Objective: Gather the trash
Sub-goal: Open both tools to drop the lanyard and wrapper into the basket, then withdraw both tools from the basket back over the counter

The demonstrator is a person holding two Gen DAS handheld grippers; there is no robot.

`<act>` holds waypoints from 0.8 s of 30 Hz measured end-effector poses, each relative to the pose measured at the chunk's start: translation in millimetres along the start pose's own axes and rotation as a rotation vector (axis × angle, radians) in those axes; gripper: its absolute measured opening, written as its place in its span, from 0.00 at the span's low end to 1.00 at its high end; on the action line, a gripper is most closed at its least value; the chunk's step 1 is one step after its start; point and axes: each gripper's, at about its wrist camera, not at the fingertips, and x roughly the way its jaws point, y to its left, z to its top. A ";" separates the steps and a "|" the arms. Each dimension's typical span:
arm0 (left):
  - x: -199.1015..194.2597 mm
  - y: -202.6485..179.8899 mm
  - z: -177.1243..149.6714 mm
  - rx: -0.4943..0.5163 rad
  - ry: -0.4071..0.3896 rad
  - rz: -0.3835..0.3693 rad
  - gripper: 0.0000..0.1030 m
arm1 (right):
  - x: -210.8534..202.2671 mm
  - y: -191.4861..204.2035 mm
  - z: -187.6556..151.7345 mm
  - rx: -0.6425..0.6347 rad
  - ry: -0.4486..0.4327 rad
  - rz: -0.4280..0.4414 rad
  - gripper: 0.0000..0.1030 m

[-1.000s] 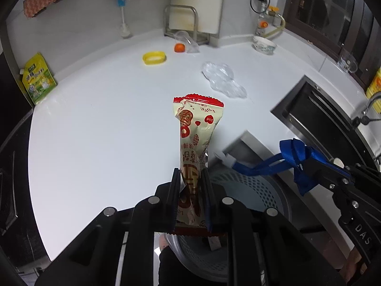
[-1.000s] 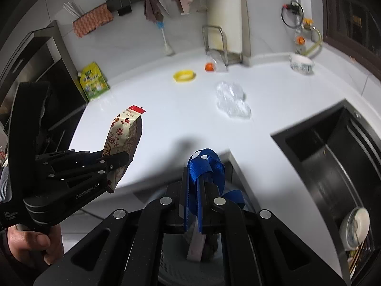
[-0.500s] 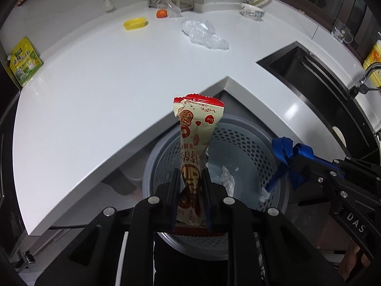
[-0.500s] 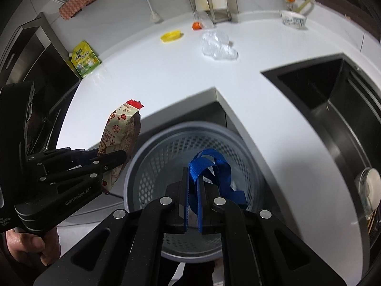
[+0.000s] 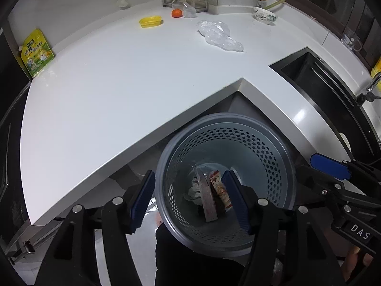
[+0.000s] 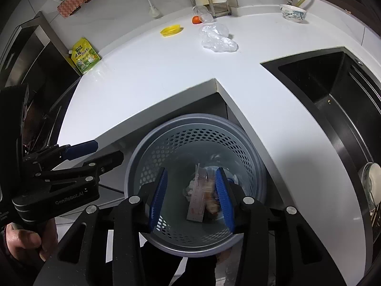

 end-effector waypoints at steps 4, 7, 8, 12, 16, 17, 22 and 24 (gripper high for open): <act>-6.7 5.5 6.7 -0.009 -0.020 0.007 0.63 | -1.6 2.5 5.9 -0.003 -0.011 0.007 0.42; -12.9 10.6 13.7 -0.013 -0.040 0.011 0.67 | -4.2 5.2 12.8 -0.007 -0.031 0.007 0.45; -14.8 12.4 16.3 -0.013 -0.047 0.010 0.68 | -5.5 6.3 16.1 -0.008 -0.039 0.008 0.45; -21.1 20.7 29.2 -0.017 -0.080 0.015 0.74 | -8.5 10.6 31.1 -0.008 -0.072 0.004 0.48; -25.1 34.2 45.8 -0.027 -0.104 0.015 0.78 | -8.6 16.1 47.8 -0.012 -0.099 -0.002 0.49; -25.3 36.9 50.3 -0.028 -0.109 0.017 0.81 | -8.5 17.7 52.2 -0.015 -0.107 -0.006 0.50; -29.2 54.7 78.4 -0.041 -0.156 0.022 0.90 | -7.1 24.5 79.6 -0.019 -0.153 -0.034 0.55; -30.1 61.9 91.1 -0.043 -0.174 0.020 0.92 | -4.1 25.9 91.3 -0.016 -0.164 -0.049 0.56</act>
